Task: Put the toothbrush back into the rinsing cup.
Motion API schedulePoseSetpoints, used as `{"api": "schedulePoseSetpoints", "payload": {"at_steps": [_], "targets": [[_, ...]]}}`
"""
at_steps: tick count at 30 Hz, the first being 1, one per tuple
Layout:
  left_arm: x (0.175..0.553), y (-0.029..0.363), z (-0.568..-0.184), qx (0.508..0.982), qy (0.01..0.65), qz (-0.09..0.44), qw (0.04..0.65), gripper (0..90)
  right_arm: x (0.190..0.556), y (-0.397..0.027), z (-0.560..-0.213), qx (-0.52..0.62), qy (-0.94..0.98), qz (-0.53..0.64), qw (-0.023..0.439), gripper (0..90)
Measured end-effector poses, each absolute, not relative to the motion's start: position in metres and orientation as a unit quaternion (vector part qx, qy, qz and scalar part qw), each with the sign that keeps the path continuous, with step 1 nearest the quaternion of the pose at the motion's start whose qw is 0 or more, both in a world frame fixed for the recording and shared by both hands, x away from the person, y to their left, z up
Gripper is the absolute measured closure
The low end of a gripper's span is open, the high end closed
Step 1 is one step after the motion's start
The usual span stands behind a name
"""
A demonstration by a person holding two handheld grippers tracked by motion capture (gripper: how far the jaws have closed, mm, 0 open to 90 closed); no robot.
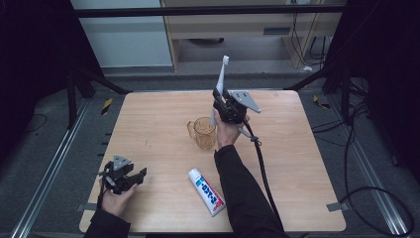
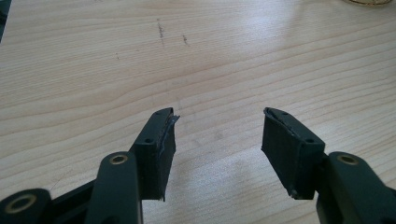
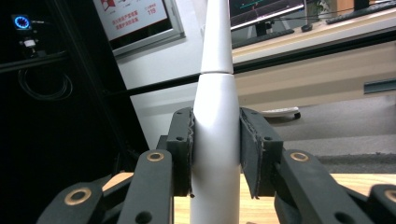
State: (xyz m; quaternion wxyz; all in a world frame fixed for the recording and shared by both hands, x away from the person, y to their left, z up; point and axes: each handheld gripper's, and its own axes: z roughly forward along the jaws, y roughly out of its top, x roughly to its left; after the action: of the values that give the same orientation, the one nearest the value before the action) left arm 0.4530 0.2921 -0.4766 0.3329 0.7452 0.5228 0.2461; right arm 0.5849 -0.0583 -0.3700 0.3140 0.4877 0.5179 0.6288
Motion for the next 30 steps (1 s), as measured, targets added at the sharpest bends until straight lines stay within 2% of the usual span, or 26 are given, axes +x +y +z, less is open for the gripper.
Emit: {"api": "schedulePoseSetpoints", "payload": {"at_steps": [30], "targets": [[0.453, 0.293, -0.476, 0.744, 0.524, 0.247, 0.333, 43.4, 0.596, -0.044, -0.400, 0.494, 0.562, 0.598, 0.289, 67.0]]}}
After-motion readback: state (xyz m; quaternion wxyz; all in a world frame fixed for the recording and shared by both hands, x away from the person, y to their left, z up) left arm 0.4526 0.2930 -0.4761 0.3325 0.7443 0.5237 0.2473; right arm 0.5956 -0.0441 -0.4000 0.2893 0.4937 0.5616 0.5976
